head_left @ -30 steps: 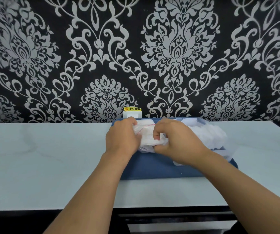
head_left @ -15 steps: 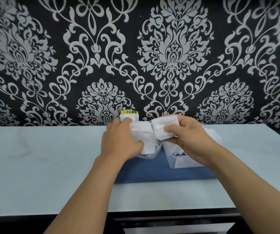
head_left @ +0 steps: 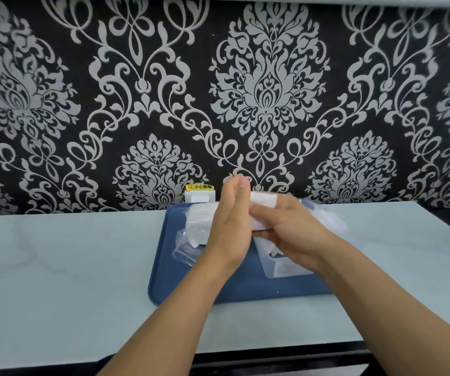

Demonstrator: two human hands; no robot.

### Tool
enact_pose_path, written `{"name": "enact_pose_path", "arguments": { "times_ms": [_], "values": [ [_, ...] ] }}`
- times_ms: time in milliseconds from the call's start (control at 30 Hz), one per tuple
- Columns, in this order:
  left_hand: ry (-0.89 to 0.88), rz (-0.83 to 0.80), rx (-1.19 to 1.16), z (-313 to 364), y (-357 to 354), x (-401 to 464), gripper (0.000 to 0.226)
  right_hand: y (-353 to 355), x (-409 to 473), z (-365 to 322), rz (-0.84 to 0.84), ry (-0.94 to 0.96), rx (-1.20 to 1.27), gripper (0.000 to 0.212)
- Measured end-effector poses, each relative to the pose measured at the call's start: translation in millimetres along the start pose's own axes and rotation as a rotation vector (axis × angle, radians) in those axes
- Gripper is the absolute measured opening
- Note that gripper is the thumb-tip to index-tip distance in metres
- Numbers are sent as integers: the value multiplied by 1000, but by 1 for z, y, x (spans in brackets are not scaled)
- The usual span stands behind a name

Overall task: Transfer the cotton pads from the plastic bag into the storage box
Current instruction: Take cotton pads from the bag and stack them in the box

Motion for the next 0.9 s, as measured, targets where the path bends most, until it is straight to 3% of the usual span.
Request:
{"name": "enact_pose_path", "arguments": {
  "times_ms": [100,167,267,400,567,733,900],
  "values": [
    [-89,99,235,-7,4,2,45,30,6,-11,345,48,-111,22],
    [-222,181,483,-11,8,2,44,49,9,-17,475,-4,-261,25],
    [-277,131,752,-13,10,1,46,56,14,-18,314,-171,-244,34],
    [-83,-37,951,-25,2,2,60,54,17,-21,96,-329,-141,35],
    [45,-49,848,-35,-1,7,70,57,22,-11,76,-390,-373,31],
    [53,-61,856,-37,0,10,64,52,24,-4,19,-420,-679,28],
    [23,-103,881,-40,1,10,57,52,32,1,88,-401,-1014,23]
  ]
}}
Point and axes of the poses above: each hand's wrist, its own x-axis towards the middle knuckle, its own y-axis out of the back of the hand, z = x × y, the point moved 1 cm from there along x, towards the middle knuckle, and after that the axes turned 3 degrees about x, right-handed, at the moved point
